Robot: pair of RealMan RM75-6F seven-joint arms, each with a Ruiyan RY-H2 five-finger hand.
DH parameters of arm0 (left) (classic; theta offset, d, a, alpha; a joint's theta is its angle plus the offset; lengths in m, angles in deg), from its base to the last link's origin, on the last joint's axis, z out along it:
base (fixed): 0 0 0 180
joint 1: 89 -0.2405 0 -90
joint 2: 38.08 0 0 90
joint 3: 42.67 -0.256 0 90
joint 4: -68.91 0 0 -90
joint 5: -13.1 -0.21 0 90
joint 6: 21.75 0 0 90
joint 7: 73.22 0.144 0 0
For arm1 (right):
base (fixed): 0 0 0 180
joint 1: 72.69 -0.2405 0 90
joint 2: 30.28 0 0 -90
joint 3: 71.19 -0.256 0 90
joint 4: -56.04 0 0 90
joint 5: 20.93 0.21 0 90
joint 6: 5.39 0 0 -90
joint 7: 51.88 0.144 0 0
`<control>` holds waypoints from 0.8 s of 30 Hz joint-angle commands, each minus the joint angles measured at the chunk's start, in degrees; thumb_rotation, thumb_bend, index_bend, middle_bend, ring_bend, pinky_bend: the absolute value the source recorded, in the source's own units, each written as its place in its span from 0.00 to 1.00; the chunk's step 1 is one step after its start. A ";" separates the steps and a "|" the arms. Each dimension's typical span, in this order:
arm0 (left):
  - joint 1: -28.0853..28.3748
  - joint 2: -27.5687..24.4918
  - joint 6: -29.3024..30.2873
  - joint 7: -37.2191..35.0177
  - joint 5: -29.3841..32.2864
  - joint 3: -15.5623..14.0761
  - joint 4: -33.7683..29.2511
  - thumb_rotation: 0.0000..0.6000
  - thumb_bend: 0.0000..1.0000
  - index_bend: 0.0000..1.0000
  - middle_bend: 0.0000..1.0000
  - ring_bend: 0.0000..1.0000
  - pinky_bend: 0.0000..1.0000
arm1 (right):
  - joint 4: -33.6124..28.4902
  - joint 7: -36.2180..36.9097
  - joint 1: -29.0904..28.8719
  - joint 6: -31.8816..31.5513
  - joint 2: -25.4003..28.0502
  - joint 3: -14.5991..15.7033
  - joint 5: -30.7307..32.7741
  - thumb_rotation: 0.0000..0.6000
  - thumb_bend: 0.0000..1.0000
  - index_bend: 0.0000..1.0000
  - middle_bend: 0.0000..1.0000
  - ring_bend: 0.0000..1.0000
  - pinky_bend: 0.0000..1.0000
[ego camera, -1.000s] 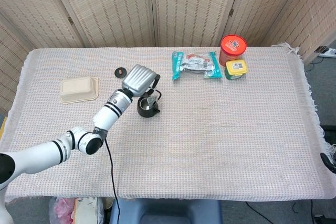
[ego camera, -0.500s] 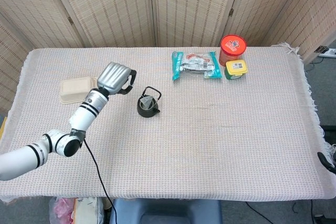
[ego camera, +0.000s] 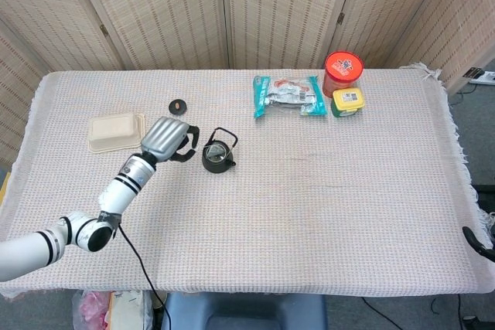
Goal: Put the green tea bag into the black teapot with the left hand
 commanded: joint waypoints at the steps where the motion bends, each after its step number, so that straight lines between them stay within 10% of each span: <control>1: 0.53 1.54 0.14 0.45 -0.74 0.29 -0.01 1.00 0.44 0.63 1.00 1.00 1.00 | 0.17 0.31 -0.03 0.16 0.11 0.04 0.03 1.00 0.17 0.00 0.00 0.00 0.00; 10: -5.46 8.34 8.97 0.13 0.72 -1.43 -4.89 1.00 0.44 0.60 1.00 1.00 1.00 | 1.16 2.06 -0.07 -0.16 0.35 0.46 -1.03 1.00 0.17 0.00 0.00 0.00 0.00; 17: -6.74 10.53 9.71 2.09 0.74 -1.86 -6.41 1.00 0.34 0.03 1.00 1.00 1.00 | 1.07 1.43 -0.20 -0.14 0.30 0.81 -1.62 1.00 0.17 0.00 0.00 0.00 0.00; 24: -7.51 3.33 6.82 3.90 5.66 -0.51 -17.13 1.00 0.32 0.00 1.00 1.00 1.00 | 1.13 1.84 -0.10 -0.26 0.52 1.10 -1.88 1.00 0.18 0.00 0.00 0.00 0.00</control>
